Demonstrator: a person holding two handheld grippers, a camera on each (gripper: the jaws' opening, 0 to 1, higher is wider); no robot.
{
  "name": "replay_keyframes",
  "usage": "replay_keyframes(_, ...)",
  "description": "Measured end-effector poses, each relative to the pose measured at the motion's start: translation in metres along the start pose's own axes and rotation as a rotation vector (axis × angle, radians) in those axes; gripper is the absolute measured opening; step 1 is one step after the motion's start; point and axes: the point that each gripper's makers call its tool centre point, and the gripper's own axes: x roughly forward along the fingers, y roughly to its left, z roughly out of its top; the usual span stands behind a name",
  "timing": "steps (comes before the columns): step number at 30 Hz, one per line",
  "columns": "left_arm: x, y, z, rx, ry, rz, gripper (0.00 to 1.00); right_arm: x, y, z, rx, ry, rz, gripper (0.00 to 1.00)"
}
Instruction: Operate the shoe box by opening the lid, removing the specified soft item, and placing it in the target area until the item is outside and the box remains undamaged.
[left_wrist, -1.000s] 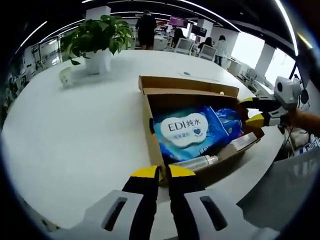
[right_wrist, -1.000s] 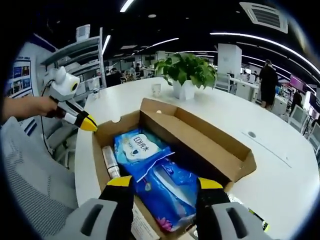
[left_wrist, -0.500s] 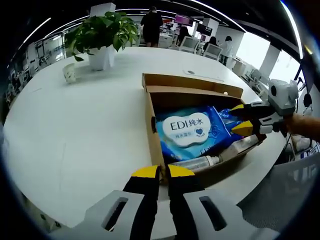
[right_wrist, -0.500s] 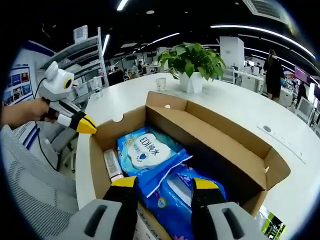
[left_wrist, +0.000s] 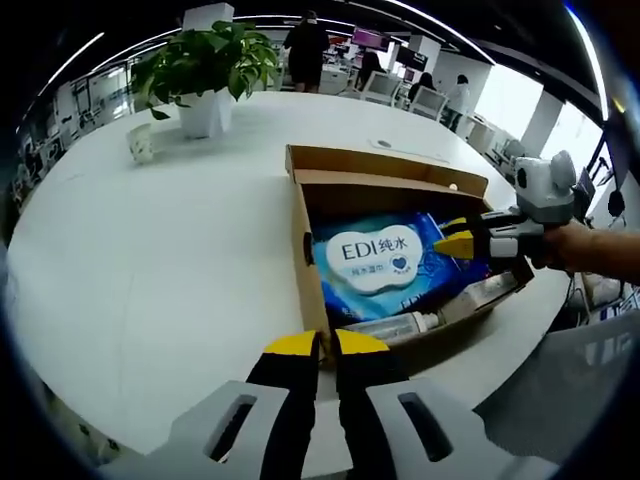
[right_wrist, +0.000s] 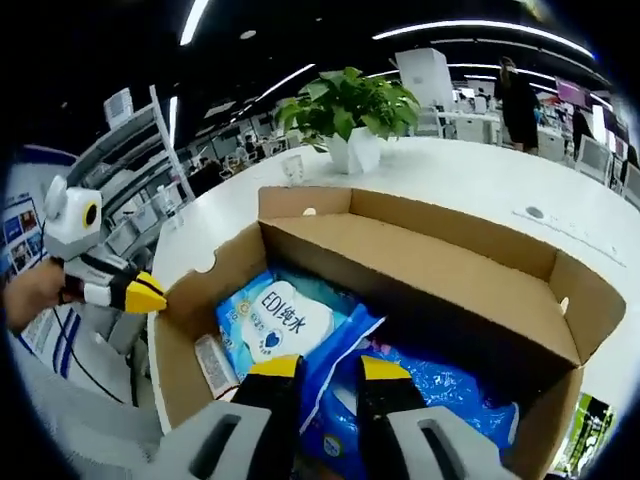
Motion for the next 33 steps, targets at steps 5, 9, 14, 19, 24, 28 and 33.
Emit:
replay_keyframes(5, 0.0, 0.0, 0.0, -0.004, -0.002, 0.003, 0.03, 0.0, -0.004, 0.0, 0.021, 0.012, -0.01, 0.08)
replay_keyframes(9, 0.0, 0.0, 0.0, -0.002, 0.0, 0.006, 0.03, -0.003, 0.001, 0.002, -0.024, 0.014, -0.007, 0.0)
replay_keyframes(14, 0.0, 0.0, 0.0, -0.013, -0.004, 0.005, 0.03, -0.006, 0.005, 0.003, -0.041, 0.017, -0.003, 0.0)
replay_keyframes(19, 0.0, 0.0, 0.0, -0.008, -0.004, 0.008, 0.03, -0.01, 0.006, 0.007, -0.051, 0.005, -0.003, 0.0)
replay_keyframes(24, 0.0, 0.0, 0.0, -0.014, -0.005, 0.009, 0.03, -0.017, 0.006, 0.011, -0.05, -0.009, -0.003, 0.0)
replay_keyframes(28, 0.0, 0.0, 0.0, -0.012, -0.004, 0.011, 0.03, -0.022, 0.004, 0.016, -0.048, -0.026, -0.004, 0.0)
replay_keyframes(33, -0.001, -0.001, 0.0, -0.008, 0.002, 0.012, 0.03, -0.029, 0.001, 0.018, -0.063, -0.036, -0.01, 0.0)
